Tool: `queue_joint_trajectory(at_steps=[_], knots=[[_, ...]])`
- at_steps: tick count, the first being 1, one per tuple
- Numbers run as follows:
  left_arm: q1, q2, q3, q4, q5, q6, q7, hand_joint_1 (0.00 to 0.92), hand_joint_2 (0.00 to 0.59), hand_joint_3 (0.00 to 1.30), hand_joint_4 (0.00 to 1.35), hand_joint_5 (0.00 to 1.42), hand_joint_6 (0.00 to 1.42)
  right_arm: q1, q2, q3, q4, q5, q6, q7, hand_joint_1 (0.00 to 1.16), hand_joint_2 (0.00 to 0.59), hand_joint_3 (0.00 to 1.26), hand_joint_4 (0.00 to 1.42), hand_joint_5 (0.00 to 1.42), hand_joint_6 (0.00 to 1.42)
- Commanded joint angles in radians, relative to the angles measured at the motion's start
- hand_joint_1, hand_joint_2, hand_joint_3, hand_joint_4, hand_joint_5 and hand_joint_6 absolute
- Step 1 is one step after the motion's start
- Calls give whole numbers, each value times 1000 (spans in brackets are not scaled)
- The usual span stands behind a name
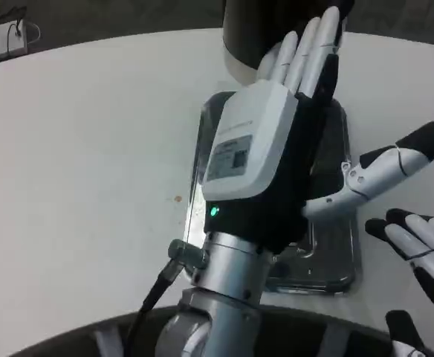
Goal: Grasp the cup under the faucet to collect the drink, then remove the cup.
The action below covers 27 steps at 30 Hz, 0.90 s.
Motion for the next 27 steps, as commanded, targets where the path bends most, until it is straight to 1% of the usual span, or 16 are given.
queue_joint_trajectory(at_steps=[1, 3, 5, 6, 9, 10, 16, 19, 21, 22, 23, 27], knots=[[-18, 14, -16, -21, 34, 37, -82, 0, 130, 0, 0, 0, 0, -4, 3, 8, 6, 20, 8, 15, 153, 570, 155, 119, 170, 262], [-26, 19, -18, -31, 48, 51, -110, 0, 127, 0, 0, 0, 0, -5, 3, 14, 8, 33, 15, 27, 160, 564, 155, 119, 170, 276], [-33, 24, -22, -48, 69, 69, -154, 0, 125, 2, 0, 0, 0, -7, 3, 28, 15, 70, 38, 59, 172, 548, 155, 119, 173, 280], [-36, 25, -23, -54, 76, 75, -169, 0, 124, 2, 0, 0, 0, -9, 3, 33, 19, 88, 49, 74, 183, 531, 148, 119, 173, 281], [-54, 34, -24, -70, 102, 96, -234, 0, 123, 8, 0, 0, 0, -22, 1, 43, 26, 124, 77, 106, 190, 524, 146, 119, 173, 282], [-62, 38, -25, -75, 111, 102, -255, 0, 123, 9, 0, 2, 0, -29, 0, 46, 29, 131, 84, 113, 203, 510, 146, 119, 170, 284], [-108, 51, -21, -74, 137, 117, -339, 0, 117, 14, 0, 19, 0, -57, 1, 62, 39, 145, 109, 138, 218, 493, 146, 119, 170, 285], [-123, 55, -19, -70, 135, 121, -357, 0, 116, 15, 0, 21, 0, -69, 2, 71, 46, 156, 120, 148, 236, 482, 143, 119, 170, 292], [-128, 56, -18, -69, 135, 121, -358, 0, 115, 15, 0, 22, 0, -77, 2, 77, 52, 167, 128, 154, 251, 457, 130, 119, 181, 292], [-131, 56, -17, -70, 135, 120, -357, 0, 115, 15, 0, 23, 0, -87, 4, 84, 57, 180, 139, 162, 258, 438, 121, 119, 184, 292], [-132, 57, -17, -71, 135, 121, -357, 0, 115, 15, 0, 23, 0, -93, 5, 89, 61, 189, 147, 167, 260, 433, 118, 119, 184, 291], [-134, 61, -16, -75, 138, 123, -359, 0, 115, 15, 0, 25, 0, -139, 11, 121, 84, 240, 197, 199, 286, 380, 86, 119, 171, 286]])
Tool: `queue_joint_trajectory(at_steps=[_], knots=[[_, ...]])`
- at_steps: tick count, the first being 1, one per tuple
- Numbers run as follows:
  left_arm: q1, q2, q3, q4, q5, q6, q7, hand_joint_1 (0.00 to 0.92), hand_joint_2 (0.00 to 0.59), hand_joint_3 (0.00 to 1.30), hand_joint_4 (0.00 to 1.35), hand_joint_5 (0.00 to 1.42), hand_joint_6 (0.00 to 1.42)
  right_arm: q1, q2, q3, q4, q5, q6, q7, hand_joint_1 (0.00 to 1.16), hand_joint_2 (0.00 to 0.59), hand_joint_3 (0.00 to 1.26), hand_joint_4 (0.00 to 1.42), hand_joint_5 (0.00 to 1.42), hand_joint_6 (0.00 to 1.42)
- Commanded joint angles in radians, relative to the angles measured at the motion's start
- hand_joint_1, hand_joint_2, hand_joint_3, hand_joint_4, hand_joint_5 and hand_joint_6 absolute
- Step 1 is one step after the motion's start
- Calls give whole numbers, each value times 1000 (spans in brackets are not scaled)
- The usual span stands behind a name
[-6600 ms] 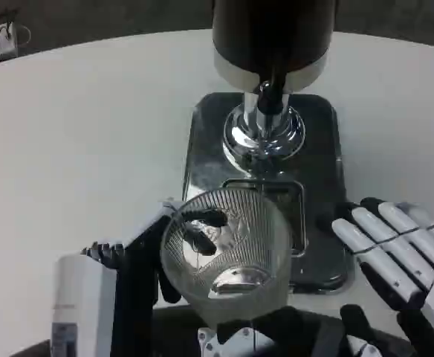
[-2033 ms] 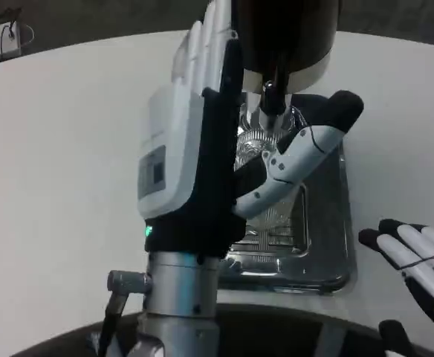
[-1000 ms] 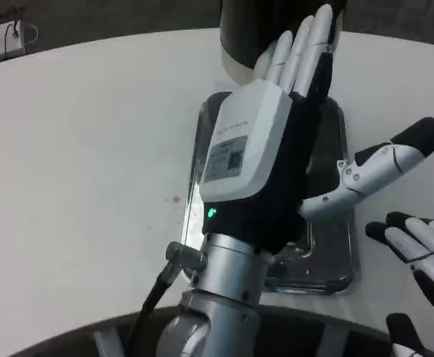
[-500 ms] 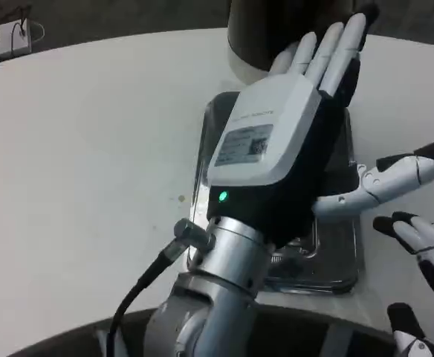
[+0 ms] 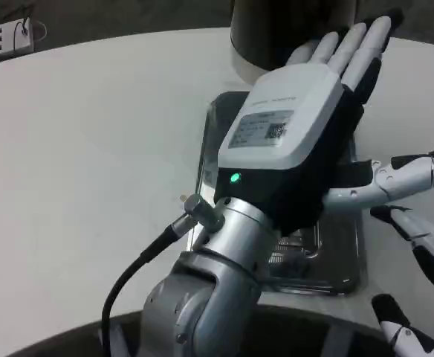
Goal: Grasp the cup under the faucet to collect the drink, then remove the cup.
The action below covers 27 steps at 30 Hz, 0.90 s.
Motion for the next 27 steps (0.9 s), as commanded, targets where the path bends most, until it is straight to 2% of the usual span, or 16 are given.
queue_joint_trajectory(at_steps=[1, 8, 12, 19, 27], knots=[[-9, 11, -11, 5, 13, 2, -27, 0, 114, 15, 0, 25, 0, -50, 11, 35, 35, 61, 54, 35, 296, 369, 78, 119, 170, 285], [-7, 12, -9, 1, 15, 9, -32, 0, 114, 19, 0, 26, 0, -129, 22, 89, 86, 116, 120, 58, 319, 329, 46, 106, 170, 285], [-8, 14, -8, 4, 13, 11, -36, 0, 114, 22, 0, 26, 0, -165, 30, 115, 104, 124, 146, 60, 343, 317, 27, 97, 160, 285], [-12, 10, -14, 9, 13, 14, -40, 0, 114, 24, 0, 26, 0, -226, 38, 158, 131, 118, 185, 52, 396, 311, 15, 84, 144, 267], [-11, 6, -19, 14, 13, 19, -35, 0, 113, 24, 0, 26, 0, -285, 36, 198, 174, 97, 198, 39, 413, 299, 6, 66, 125, 252]])
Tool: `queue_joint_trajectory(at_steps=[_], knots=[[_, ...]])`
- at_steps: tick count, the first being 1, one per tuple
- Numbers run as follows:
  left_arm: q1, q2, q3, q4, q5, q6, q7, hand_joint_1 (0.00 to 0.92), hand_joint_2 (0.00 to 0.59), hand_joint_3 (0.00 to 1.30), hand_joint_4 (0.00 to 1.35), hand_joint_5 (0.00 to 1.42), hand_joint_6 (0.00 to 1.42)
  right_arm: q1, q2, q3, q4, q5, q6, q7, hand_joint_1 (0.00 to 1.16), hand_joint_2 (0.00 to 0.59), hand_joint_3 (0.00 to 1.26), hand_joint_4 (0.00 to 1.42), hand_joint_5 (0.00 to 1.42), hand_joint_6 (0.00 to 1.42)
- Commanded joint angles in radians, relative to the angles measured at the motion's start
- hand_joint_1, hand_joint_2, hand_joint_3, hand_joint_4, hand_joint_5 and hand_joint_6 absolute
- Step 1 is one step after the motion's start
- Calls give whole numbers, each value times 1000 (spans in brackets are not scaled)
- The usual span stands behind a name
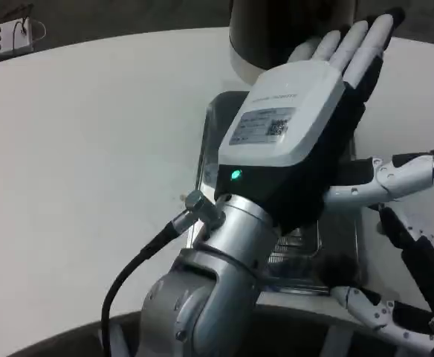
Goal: Grasp the cup under the faucet to collect the drink, then remove the cup.
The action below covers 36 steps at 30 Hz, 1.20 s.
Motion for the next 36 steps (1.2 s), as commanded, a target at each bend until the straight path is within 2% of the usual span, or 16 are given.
queue_joint_trajectory(at_steps=[1, 12, 15, 19, 24, 36], knots=[[1, -1, -17, 14, 11, 9, -23, 0, 113, 24, 0, 26, 0, -27, 6, 21, 26, -15, 10, -14, 416, 297, 5, 65, 124, 251], [15, 1, -9, 4, 8, 2, 2, 0, 112, 24, 0, 29, 0, -77, 8, 43, 80, -22, 29, -23, 426, 296, 5, 64, 122, 232], [36, -1, 0, -12, -3, -21, 61, 0, 112, 20, 0, 33, 0, -93, 10, 46, 95, -22, 41, -30, 427, 296, 0, 61, 122, 232], [99, -4, 34, -38, -37, -90, 222, 0, 120, 6, 0, 38, 0, -102, 9, 48, 107, -16, 45, -38, 427, 296, 0, 57, 122, 231], [165, -2, 73, -74, -67, -152, 337, 0, 121, 5, 0, 55, 0, -110, 9, 55, 122, -13, 39, -49, 428, 296, 0, 54, 117, 231], [337, 11, 144, -196, -60, -169, 355, 0, 124, 15, 0, 82, 0, -131, 4, 67, 150, 0, 30, -63, 429, 296, 0, 44, 109, 231]])
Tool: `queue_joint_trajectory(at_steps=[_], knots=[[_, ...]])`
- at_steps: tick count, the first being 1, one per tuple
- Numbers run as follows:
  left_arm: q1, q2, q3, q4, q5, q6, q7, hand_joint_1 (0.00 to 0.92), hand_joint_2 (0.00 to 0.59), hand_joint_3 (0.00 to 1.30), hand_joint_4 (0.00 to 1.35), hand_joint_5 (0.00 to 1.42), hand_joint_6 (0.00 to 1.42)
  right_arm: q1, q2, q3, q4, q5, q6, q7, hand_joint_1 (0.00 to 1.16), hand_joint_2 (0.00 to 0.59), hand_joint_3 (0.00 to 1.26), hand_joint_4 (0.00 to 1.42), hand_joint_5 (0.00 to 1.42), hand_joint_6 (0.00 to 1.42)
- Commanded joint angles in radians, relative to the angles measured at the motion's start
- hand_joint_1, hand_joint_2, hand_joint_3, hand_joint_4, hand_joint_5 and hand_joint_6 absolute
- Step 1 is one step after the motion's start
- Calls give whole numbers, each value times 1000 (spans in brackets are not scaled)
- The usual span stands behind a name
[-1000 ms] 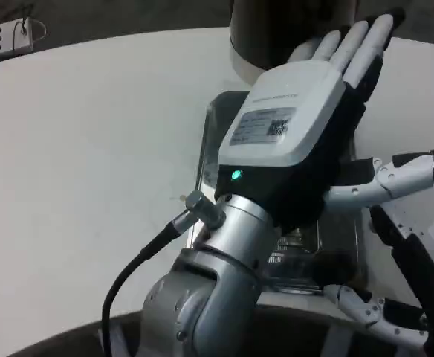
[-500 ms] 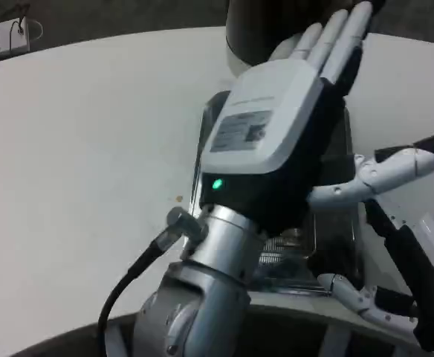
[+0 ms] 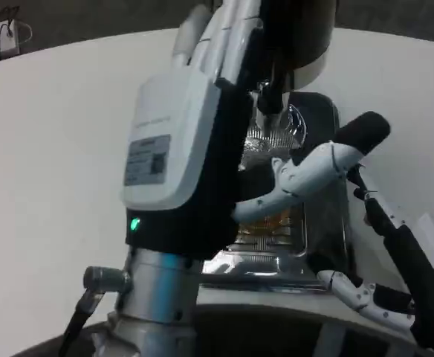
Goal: Grasp the cup under the faucet to collect the drink, then remove the cup.
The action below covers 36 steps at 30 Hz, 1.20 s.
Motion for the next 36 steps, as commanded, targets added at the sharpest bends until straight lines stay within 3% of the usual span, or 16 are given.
queue_joint_trajectory(at_steps=[1, 5, 15, 23, 30, 36], knots=[[87, 19, 29, -51, -2, -9, 4, 0, 124, 15, 0, 83, 0, -11, 1, 7, 14, 10, -16, -15, 429, 296, 0, 43, 109, 231], [194, 41, 44, -93, 9, -15, -3, 0, 124, 15, 0, 90, 0, -19, -13, 12, 28, -1, -48, -31, 429, 296, 0, 43, 109, 231], [509, 116, 91, -133, 42, -66, 38, 0, 124, 7, 0, 107, 7, -61, -16, 16, 70, 51, -62, -19, 434, 291, 0, 43, 109, 231], [615, 142, 102, -73, 57, -122, 116, 0, 121, 17, 0, 117, 9, -92, -16, 27, 99, 81, -67, -10, 456, 279, 0, 42, 109, 235], [656, 212, 155, 19, 30, -194, 173, 0, 124, 33, 0, 132, 18, -127, -11, 33, 125, 117, -60, 1, 488, 264, 0, 42, 123, 250], [693, 212, 136, 30, 45, -201, 167, 0, 124, 34, 0, 137, 22, -174, 9, 39, 172, 131, -44, -3, 533, 251, 0, 52, 123, 251]])
